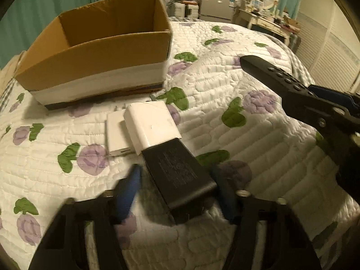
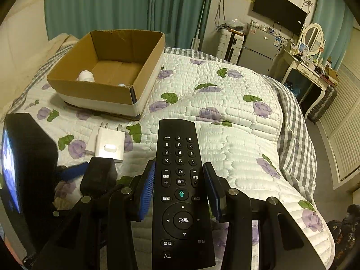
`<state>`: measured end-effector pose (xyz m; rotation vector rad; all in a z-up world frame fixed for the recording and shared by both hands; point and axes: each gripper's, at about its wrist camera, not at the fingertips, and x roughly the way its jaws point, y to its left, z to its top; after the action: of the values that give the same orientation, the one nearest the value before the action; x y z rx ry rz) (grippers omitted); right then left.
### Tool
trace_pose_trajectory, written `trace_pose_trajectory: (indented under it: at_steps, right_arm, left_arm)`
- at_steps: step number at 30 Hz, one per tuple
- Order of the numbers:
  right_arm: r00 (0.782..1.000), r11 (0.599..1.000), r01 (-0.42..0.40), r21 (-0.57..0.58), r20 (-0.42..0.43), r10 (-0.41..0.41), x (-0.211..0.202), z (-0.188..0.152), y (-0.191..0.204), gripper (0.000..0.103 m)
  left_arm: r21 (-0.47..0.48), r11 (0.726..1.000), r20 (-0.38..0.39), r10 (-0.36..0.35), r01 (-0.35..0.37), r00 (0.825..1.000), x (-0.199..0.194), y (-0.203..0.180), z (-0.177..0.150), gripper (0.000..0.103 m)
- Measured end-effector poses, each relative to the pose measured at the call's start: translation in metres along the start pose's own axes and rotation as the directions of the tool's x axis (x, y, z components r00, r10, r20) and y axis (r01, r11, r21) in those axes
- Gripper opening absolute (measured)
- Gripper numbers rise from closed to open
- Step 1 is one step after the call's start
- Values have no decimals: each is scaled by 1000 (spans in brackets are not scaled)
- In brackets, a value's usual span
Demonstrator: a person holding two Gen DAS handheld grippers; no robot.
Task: Organize rigid objects
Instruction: 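Grasp the black charger with the left tool, then carry the black charger into the box and open the left tool while the right tool carries the remote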
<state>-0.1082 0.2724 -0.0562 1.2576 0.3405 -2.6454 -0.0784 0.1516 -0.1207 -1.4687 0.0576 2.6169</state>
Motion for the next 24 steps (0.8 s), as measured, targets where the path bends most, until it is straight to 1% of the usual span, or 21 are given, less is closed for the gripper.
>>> trace_pose_trajectory:
  at_steps: [5, 7, 10, 15, 18, 20, 24]
  right_arm:
    - [1000, 1000, 17, -10, 17, -17, -5, 1, 3, 42]
    - [999, 1000, 20, -14, 34, -20, -9, 1, 5, 42]
    - [998, 999, 25, -26, 55, -24, -14, 3, 9, 42]
    - [997, 1000, -6, -27, 79, 8, -22, 7, 12, 42]
    - [994, 1000, -9, -29, 105, 12, -31, 16, 13, 42]
    - [991, 999, -24, -28, 130, 27, -40, 26, 13, 42]
    - [982, 998, -21, -52, 187, 31, -57, 52, 17, 42]
  left_arm:
    - [-12, 1000, 2, -18, 18, 1000, -13, 5, -2, 46]
    - [-18, 999, 12, -26, 27, 1000, -22, 9, -2, 42]
    - [-17, 1000, 41, -24, 24, 999, -37, 15, 0, 39]
    - [-17, 999, 103, -26, 28, 994, -65, 24, 7, 39]
    - [-22, 999, 155, -34, 37, 987, -86, 34, 17, 39]
    - [-19, 999, 188, -27, 31, 982, -95, 36, 27, 39]
    - [-10, 1000, 255, -16, 20, 967, -119, 48, 49, 39]
